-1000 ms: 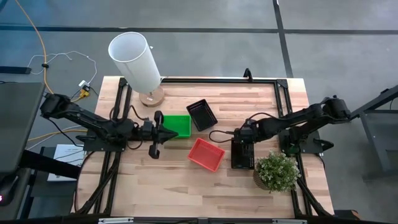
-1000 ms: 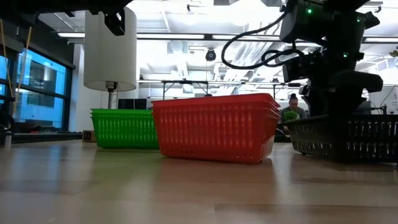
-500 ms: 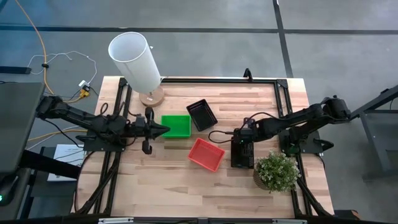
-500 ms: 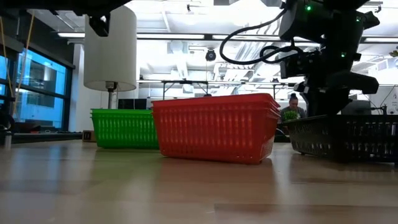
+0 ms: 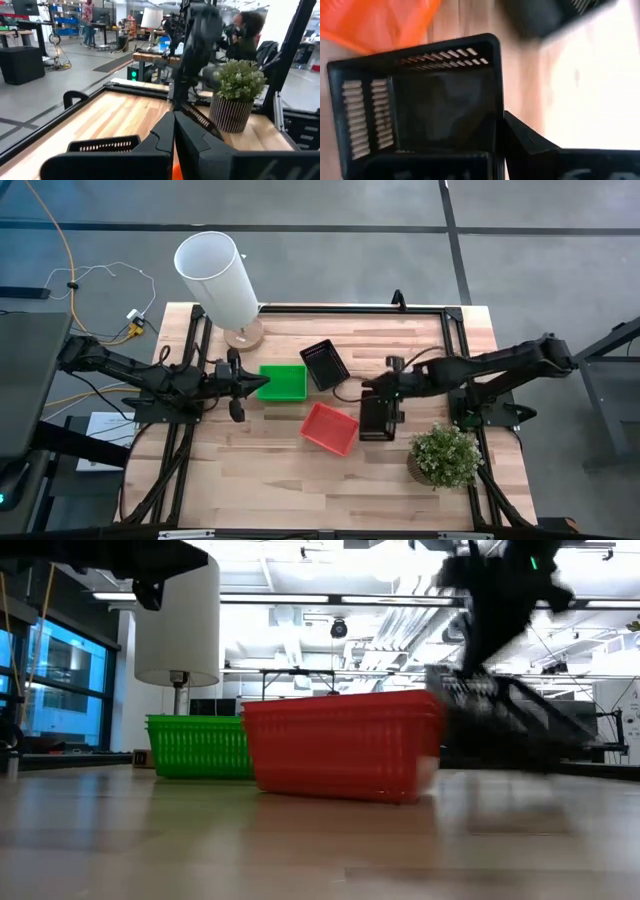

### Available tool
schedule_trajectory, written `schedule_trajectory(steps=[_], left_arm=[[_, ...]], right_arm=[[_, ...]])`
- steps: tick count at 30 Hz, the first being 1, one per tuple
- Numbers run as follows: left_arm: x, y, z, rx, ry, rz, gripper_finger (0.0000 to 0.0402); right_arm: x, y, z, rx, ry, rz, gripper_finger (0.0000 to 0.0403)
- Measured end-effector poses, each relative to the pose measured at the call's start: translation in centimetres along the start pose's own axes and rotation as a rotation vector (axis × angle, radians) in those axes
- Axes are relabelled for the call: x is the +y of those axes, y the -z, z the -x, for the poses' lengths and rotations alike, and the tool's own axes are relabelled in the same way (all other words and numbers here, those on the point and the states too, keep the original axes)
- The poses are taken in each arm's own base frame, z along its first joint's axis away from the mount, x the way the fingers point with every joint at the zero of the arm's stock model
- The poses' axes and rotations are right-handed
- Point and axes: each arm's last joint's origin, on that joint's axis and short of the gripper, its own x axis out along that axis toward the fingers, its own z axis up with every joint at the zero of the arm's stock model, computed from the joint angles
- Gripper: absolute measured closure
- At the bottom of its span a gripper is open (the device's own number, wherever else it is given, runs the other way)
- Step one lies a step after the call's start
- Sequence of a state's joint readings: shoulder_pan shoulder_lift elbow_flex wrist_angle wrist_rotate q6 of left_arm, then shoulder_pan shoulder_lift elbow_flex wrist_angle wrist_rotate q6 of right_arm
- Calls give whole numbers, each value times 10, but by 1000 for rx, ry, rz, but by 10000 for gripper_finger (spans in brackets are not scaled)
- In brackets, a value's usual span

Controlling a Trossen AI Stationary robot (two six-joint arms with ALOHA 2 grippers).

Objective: Stack baskets by color
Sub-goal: Stack the black bin on the black bin

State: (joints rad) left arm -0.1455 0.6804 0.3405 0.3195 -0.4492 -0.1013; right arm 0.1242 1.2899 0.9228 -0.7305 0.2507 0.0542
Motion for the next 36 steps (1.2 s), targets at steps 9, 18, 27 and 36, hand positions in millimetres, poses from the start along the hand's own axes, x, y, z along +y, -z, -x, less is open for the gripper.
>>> schedule_trajectory(steps=[9, 18, 27, 36], left_arm=[[-1, -4, 0, -39, 8, 4, 401], [-1, -5, 0, -47, 13, 1, 401], [-1, -5, 0, -49, 23, -2, 401], [-1, -5, 0, -46, 24, -4, 401]], right_arm=[[-29, -76, 82, -303, 154, 135, 402], [-65, -135, 57, -169, 235, 300, 402], [-104, -174, -12, -42, 100, 321, 402], [-127, -171, -58, 60, 93, 317, 403]])
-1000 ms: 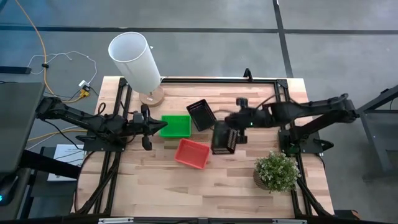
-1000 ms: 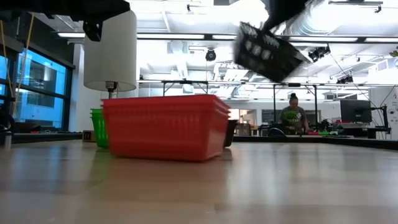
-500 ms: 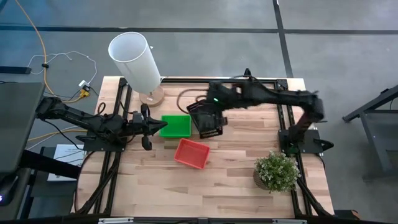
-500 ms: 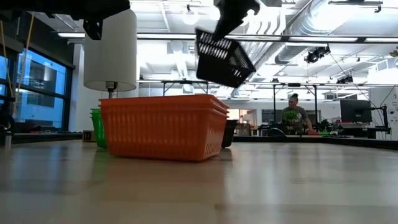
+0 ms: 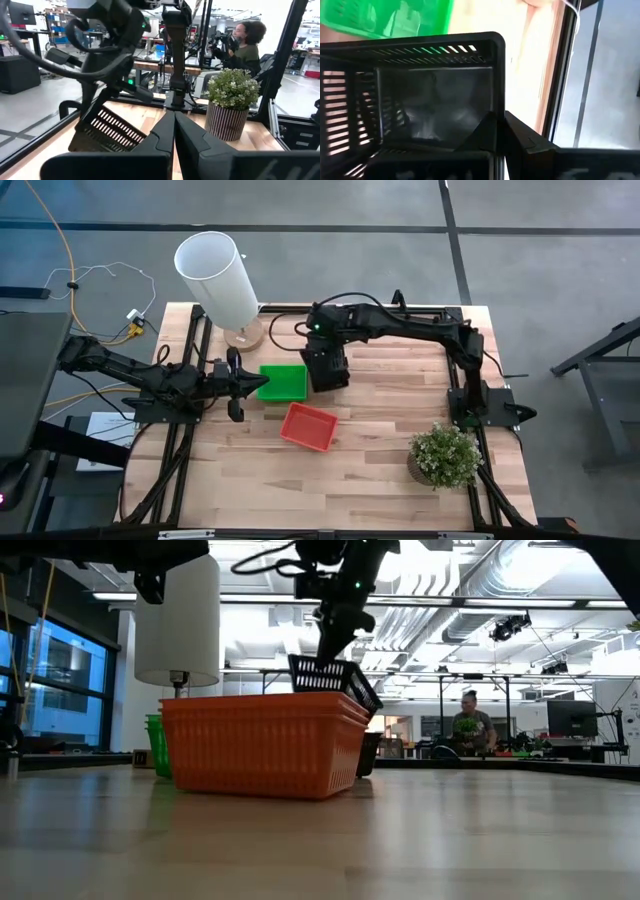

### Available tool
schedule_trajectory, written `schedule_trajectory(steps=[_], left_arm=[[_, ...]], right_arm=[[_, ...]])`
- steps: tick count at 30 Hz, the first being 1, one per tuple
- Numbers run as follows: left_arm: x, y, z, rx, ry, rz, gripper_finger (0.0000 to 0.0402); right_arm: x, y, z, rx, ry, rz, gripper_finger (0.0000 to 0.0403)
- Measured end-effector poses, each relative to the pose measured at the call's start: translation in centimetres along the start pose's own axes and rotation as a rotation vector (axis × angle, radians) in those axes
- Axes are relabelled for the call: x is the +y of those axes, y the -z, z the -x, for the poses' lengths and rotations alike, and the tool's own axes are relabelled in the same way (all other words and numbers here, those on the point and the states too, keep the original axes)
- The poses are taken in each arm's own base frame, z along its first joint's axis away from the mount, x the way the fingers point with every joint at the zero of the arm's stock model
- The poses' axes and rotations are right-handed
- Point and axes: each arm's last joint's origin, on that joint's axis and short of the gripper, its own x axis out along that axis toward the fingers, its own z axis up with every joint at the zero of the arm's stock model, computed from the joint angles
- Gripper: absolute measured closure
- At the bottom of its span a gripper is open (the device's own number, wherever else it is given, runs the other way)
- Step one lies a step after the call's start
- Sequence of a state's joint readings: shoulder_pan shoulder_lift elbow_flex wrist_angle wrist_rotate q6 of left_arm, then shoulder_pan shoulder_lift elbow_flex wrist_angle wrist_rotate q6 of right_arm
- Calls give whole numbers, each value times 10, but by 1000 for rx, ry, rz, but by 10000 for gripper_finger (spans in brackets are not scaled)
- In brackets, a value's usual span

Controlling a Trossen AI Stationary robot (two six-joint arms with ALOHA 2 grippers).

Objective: Stack baskets by color
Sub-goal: Stack the black bin on the black bin

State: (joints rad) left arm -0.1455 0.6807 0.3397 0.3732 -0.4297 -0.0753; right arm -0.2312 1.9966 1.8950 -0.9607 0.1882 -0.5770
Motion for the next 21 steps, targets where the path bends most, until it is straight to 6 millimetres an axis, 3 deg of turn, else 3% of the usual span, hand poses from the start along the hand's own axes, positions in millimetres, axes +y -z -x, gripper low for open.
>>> schedule_trajectory(steps=[21], left_arm=[[-1, 1, 0, 7, 40, 17, 401]], right_arm=[[4, 24, 2, 187, -131, -69, 403]])
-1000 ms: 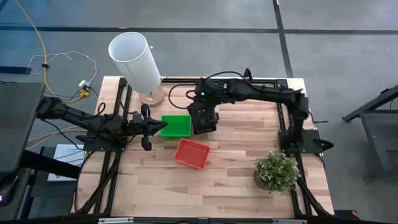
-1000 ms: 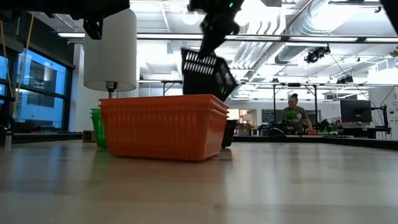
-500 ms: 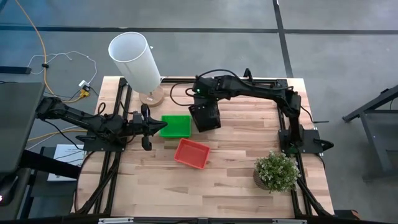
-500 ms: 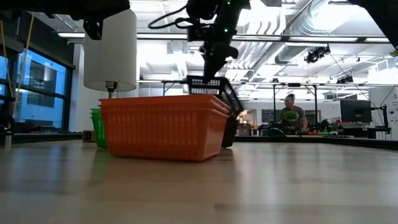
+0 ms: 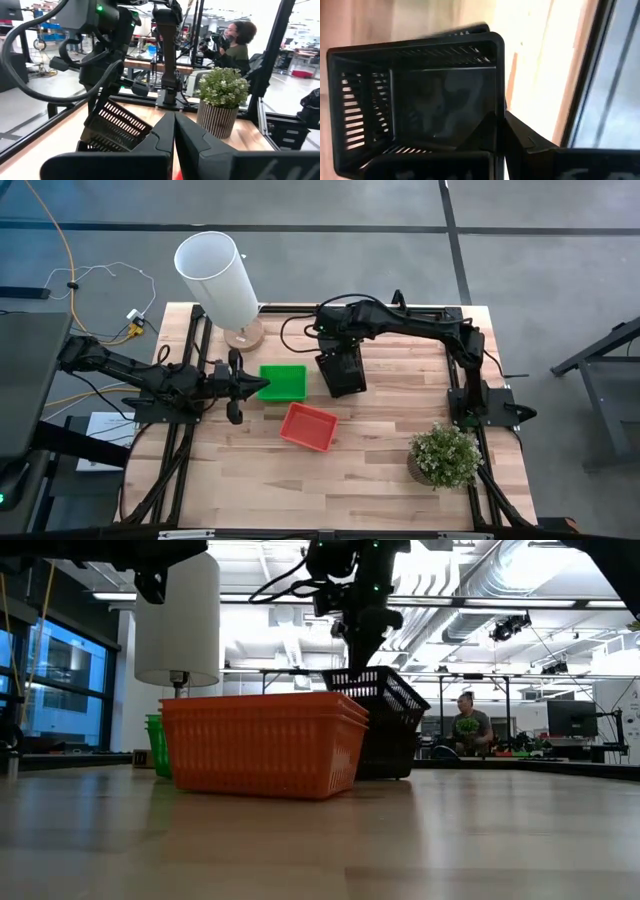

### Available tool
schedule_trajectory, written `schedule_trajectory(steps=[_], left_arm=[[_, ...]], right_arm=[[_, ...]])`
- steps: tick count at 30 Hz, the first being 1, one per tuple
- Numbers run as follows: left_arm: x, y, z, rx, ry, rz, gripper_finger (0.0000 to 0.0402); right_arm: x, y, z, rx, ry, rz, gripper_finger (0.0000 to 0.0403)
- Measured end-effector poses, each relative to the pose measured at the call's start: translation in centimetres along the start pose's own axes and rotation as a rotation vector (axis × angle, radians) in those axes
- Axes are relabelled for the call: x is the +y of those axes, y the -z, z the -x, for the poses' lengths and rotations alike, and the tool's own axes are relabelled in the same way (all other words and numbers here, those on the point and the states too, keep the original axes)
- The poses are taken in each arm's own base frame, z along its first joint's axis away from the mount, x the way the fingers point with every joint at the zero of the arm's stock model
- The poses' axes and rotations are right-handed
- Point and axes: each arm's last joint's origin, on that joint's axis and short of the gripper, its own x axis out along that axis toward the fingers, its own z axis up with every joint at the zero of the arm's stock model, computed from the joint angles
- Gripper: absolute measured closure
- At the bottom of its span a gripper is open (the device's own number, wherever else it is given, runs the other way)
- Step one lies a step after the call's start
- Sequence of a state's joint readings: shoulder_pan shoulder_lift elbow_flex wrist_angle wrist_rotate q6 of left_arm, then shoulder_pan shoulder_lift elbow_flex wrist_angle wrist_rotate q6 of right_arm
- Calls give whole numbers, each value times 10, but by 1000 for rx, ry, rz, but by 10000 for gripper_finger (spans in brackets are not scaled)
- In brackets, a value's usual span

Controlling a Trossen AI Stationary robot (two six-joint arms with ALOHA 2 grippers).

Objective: Stack baskets by color
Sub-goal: Stack the black bin on the black bin

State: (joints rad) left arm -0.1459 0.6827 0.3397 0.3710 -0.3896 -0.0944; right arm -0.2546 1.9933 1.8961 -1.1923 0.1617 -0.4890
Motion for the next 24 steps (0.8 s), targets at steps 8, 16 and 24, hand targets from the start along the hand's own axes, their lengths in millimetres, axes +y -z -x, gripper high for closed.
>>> schedule_trajectory(steps=[8, 16, 24], left_arm=[[0, 2, 0, 17, 15, 0, 401], [0, 2, 0, 24, 16, 1, 401], [0, 4, 0, 42, 19, -8, 401]], right_arm=[[-1, -3, 10, -93, -23, -33, 403], [2, 1, 11, -51, -44, -63, 403], [7, 17, 22, -45, -52, -118, 403]])
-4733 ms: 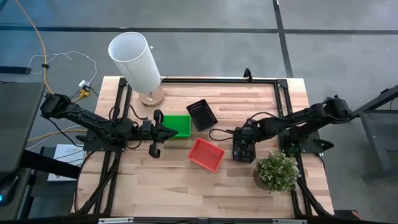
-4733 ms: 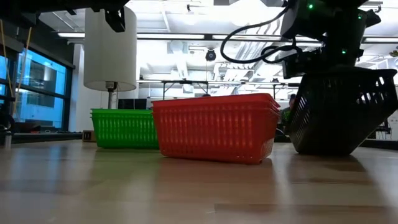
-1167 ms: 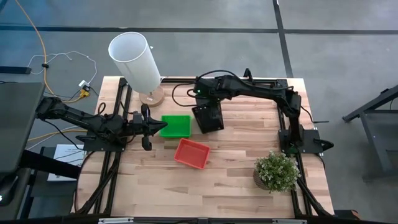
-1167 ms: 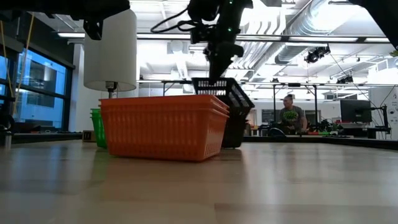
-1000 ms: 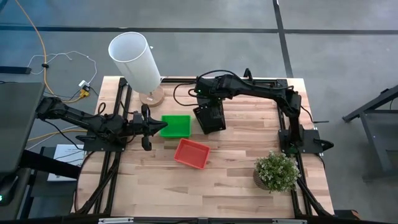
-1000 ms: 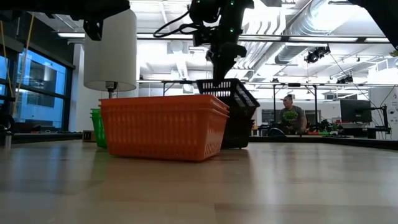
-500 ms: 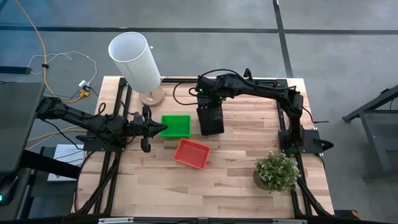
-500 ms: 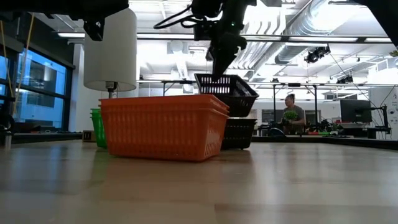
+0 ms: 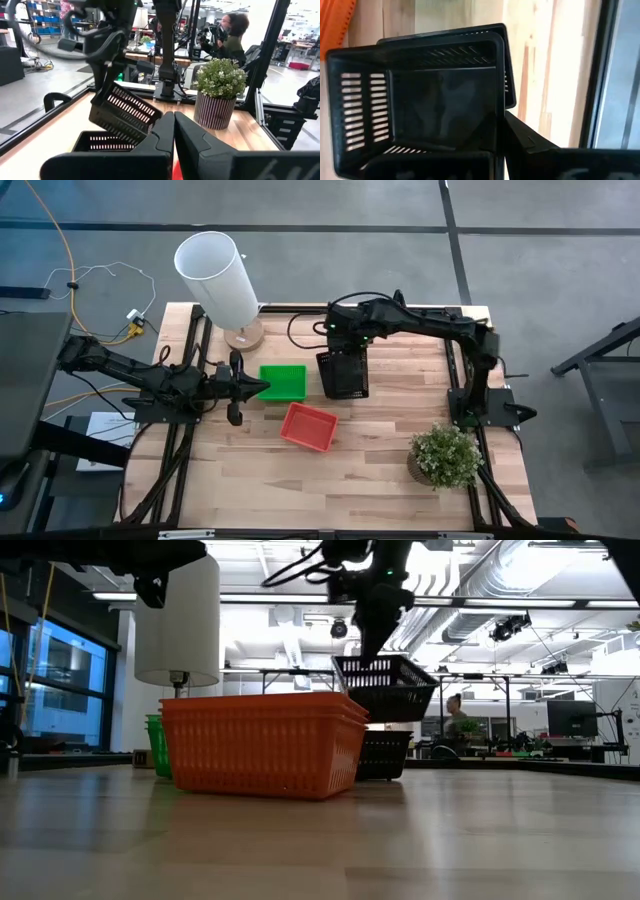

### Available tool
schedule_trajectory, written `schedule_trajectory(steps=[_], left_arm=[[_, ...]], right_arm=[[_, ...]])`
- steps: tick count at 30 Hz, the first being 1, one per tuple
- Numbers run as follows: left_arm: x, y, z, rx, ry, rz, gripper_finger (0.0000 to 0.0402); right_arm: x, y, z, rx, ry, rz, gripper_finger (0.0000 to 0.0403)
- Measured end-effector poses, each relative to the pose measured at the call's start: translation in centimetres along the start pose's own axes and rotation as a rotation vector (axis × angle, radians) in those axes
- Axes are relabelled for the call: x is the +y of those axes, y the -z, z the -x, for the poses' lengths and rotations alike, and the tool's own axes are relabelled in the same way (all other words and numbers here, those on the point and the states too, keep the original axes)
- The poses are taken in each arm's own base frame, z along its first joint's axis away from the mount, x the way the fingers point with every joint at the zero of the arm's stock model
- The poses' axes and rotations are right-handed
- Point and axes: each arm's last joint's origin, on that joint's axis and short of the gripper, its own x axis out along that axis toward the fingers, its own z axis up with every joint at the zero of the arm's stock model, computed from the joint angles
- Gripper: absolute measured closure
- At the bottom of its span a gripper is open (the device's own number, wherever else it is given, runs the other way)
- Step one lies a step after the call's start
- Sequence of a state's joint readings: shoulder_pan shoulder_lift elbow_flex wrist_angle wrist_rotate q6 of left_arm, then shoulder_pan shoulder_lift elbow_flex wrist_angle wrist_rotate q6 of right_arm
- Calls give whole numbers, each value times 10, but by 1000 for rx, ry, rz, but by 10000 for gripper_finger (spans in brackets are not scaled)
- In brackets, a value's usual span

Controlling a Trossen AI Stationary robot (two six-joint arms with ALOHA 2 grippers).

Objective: Stack baskets by color
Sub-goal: Stack the black bin on the black bin

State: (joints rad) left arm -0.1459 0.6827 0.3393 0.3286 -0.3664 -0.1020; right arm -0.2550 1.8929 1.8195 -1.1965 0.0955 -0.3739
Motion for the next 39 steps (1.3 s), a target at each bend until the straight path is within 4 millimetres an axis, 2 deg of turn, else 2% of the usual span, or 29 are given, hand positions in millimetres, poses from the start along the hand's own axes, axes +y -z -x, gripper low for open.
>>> schedule_trajectory(steps=[7, 11, 13, 22, 25, 30, 39], left_arm=[[0, -2, 0, -18, -2, 7, 401], [0, -4, 0, -40, -1, 5, 401], [0, -6, 0, -54, 1, 3, 401], [0, -6, 0, -59, 1, -4, 401], [0, -6, 0, -58, 1, -4, 401], [0, -6, 0, -57, 1, -5, 401], [0, -6, 0, -61, 2, -3, 401]], right_arm=[[9, 27, 27, -179, 74, -25, 403], [9, 24, 32, -259, 108, 12, 403], [8, 20, 28, -273, 107, 34, 403], [-8, -3, -14, -233, -22, 106, 403], [-17, 0, -27, -206, -51, 91, 403], [-28, 9, -36, -171, -116, 59, 403], [-34, 13, -41, -165, -157, 67, 403]])
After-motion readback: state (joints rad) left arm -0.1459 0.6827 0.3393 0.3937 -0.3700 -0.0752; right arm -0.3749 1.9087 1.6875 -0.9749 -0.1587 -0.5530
